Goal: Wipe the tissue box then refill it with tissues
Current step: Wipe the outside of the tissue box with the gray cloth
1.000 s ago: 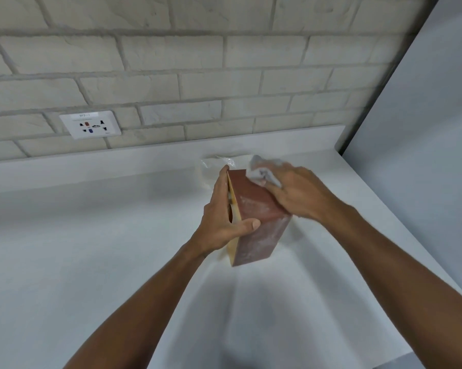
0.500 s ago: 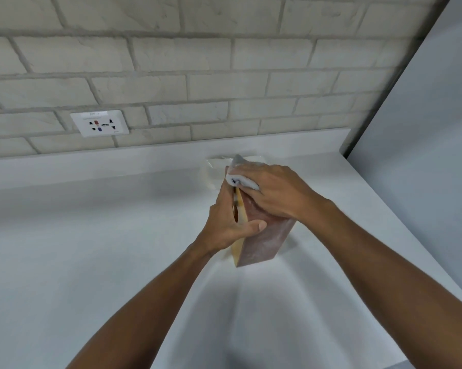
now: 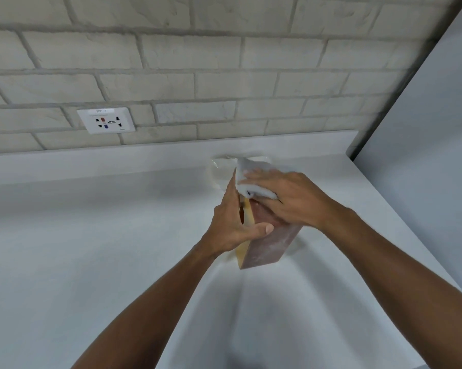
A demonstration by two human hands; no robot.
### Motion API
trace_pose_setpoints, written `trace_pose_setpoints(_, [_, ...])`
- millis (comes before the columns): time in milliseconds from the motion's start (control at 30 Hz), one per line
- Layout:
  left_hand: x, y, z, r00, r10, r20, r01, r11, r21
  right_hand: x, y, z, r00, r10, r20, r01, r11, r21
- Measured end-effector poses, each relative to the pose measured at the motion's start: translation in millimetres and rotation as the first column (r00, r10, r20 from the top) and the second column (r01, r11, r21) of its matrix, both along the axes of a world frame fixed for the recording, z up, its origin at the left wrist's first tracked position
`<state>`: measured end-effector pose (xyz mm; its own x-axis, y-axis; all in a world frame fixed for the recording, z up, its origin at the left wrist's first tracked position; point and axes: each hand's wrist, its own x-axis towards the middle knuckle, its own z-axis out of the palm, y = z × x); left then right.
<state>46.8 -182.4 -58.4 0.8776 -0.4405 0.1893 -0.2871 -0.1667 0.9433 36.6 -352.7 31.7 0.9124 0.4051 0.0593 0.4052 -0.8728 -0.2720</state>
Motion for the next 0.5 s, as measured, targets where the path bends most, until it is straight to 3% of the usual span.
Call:
trace_pose_setpoints(100, [1,0,3,1.000,-0.008,-0.015,0.008,1.000,-0.004,-22,-10,-1,0.998,0.056,-0.027,-0.053,0.993,0.103])
trace_pose_setpoints(300, [1,1,4,0.999,-0.021,-0.040,0.024,0.997,0.071,21,-8,-4,0.971,-0.237,0.029,0.238,0.971,-0.013])
trace_pose_setpoints(433, [1,-1,-5,1.000,-0.006,-0.017,0.006,1.000,0.018,-13,9,1,0.998,-0.052,-0.039,0.054,0.998,0.040])
trace_pose_setpoints(500, [1,-1,-1,1.000,0.017,-0.013,-0.017,1.000,0.020,-15,5,4,0.998,-0.048,-0.049,0.051,0.997,0.063])
